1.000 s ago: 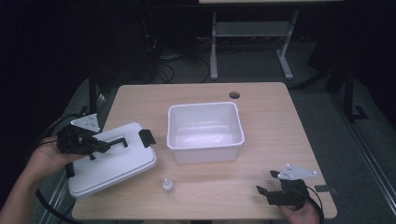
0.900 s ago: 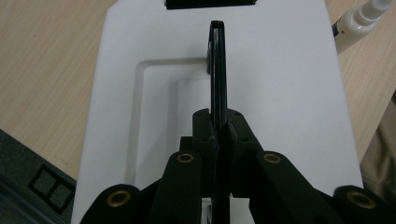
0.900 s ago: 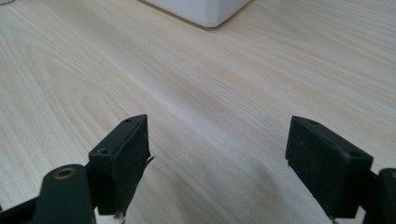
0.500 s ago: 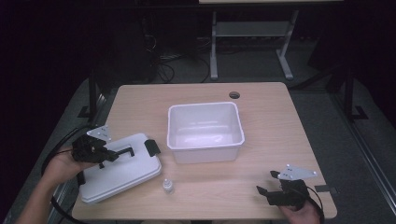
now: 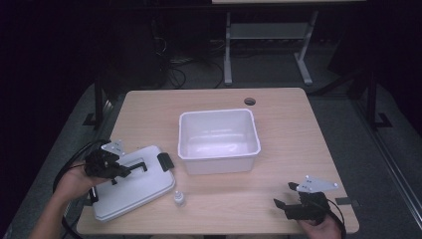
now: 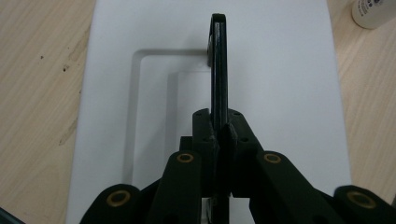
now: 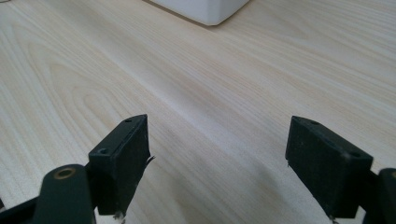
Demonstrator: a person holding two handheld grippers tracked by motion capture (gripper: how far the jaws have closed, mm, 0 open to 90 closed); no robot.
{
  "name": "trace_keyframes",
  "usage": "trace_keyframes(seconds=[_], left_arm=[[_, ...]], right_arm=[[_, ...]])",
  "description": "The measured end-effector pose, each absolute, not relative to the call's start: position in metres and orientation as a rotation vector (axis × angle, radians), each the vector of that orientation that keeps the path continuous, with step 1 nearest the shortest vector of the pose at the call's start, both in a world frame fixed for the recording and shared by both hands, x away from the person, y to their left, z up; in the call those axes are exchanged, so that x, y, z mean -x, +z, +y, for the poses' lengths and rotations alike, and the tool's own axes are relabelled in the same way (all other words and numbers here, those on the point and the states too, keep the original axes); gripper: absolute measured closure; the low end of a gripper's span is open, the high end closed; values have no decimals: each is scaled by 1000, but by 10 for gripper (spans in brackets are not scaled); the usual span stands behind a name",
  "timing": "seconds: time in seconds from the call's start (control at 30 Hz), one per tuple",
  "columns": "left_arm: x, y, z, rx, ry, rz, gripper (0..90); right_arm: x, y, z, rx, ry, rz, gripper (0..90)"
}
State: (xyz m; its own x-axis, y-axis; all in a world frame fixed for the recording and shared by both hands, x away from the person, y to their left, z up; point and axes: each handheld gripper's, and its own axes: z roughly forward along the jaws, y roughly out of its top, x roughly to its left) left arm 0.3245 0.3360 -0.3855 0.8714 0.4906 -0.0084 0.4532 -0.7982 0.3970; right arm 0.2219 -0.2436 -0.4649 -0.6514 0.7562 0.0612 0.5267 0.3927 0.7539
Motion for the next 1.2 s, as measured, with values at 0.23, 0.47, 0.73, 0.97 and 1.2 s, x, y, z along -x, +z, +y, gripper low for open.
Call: trace_keyframes(seconds=[0.23, 0.47, 0.73, 0.97, 1.2], left_arm=[[-324, -393, 337, -2660, 129, 711, 840], [-322, -395, 337, -2660, 135, 713, 794], [-314, -387, 329, -2661, 119, 679, 663], [-309, -380, 322, -2667, 143, 662, 566], [-304, -370, 316, -2660, 162, 632, 525]], right_arm=[[-222, -465, -243, -1119, 1114, 2368, 211], [-222, -466, -243, -1123, 1112, 2369, 211], [-222, -466, -243, -1123, 1111, 2371, 211], [-222, -466, -242, -1122, 1112, 2375, 211], [-222, -466, -242, -1123, 1111, 2375, 212]])
